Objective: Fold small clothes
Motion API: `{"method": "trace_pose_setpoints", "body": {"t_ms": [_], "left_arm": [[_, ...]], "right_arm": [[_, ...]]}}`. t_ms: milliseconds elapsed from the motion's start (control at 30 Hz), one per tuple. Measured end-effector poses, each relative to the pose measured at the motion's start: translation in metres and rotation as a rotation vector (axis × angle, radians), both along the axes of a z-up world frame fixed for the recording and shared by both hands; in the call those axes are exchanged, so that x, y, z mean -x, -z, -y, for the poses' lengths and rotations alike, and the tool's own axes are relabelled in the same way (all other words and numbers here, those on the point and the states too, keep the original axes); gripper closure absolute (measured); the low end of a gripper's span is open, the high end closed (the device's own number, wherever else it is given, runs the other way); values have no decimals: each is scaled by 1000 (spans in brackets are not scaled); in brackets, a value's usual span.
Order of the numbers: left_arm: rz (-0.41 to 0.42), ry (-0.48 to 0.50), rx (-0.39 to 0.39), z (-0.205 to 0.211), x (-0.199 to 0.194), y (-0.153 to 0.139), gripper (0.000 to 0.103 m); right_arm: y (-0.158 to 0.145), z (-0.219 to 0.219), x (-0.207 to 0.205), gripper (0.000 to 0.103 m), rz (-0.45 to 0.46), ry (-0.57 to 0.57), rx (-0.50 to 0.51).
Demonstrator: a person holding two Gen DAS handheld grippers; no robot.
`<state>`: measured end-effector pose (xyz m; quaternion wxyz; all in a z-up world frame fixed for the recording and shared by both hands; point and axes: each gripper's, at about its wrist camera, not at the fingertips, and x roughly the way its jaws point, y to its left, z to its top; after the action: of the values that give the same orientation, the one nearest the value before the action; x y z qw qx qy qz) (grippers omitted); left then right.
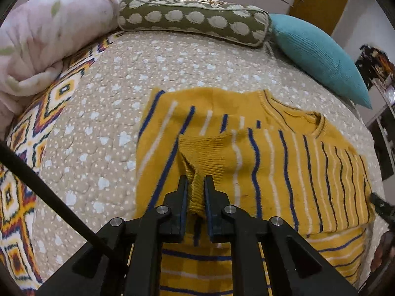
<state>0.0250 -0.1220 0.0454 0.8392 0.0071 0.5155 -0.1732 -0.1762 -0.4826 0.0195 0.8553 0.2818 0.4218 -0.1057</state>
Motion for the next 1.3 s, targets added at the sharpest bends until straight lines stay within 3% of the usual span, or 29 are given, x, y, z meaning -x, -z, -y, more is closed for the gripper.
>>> {"method": "trace_pose_setpoints", "body": {"t_ms": [100, 167, 233, 300, 467, 533, 600, 667, 700, 767, 867, 967, 1100, 1200, 1300], "left_arm": [[-9, 6, -2, -4, -2, 8, 89], [-9, 24, -13, -3, -1, 12, 83], [-12, 29, 6, -6, 3, 13, 71], [-14, 55, 32, -8, 12, 10, 42], [58, 65, -51, -19, 43, 0, 28], [45, 63, -32, -30, 54, 0, 28], [18, 51, -14, -42, 63, -1, 28], [3, 46, 3, -55, 74, -2, 28], [-5, 43, 11, -65, 82, -2, 27], [-20, 39, 30, -79, 95, -2, 27], [-32, 43, 64, -99, 117, -4, 27], [-37, 47, 64, -116, 138, -5, 27], [-63, 70, 57, -132, 166, -4, 24], [-73, 85, 46, -140, 182, -2, 24], [-97, 71, 53, -146, 193, 5, 24]], "right_arm": [[14, 0, -11, 22, -50, 27, -7], [13, -7, -12, 27, -56, 17, 85], [13, -14, -13, 30, -151, 54, 330], [9, -13, -7, 30, -175, 89, 405], [-12, -14, 19, 30, -114, 95, 306], [-17, -24, 21, 30, -89, 35, 277], [-10, -39, 13, 30, -118, -51, 273], [4, -45, 9, 30, -217, -52, 354], [6, -43, 10, 30, -225, -41, 346], [0, -39, 20, 30, -206, -12, 304], [-22, -44, 43, 29, -170, -17, 334], [-32, -55, 70, 27, -150, -108, 247], [-31, -76, 111, 26, -207, -224, 147], [-27, -77, 141, 26, -236, -266, 47], [-18, -85, 165, 25, -229, -300, 11]]}}
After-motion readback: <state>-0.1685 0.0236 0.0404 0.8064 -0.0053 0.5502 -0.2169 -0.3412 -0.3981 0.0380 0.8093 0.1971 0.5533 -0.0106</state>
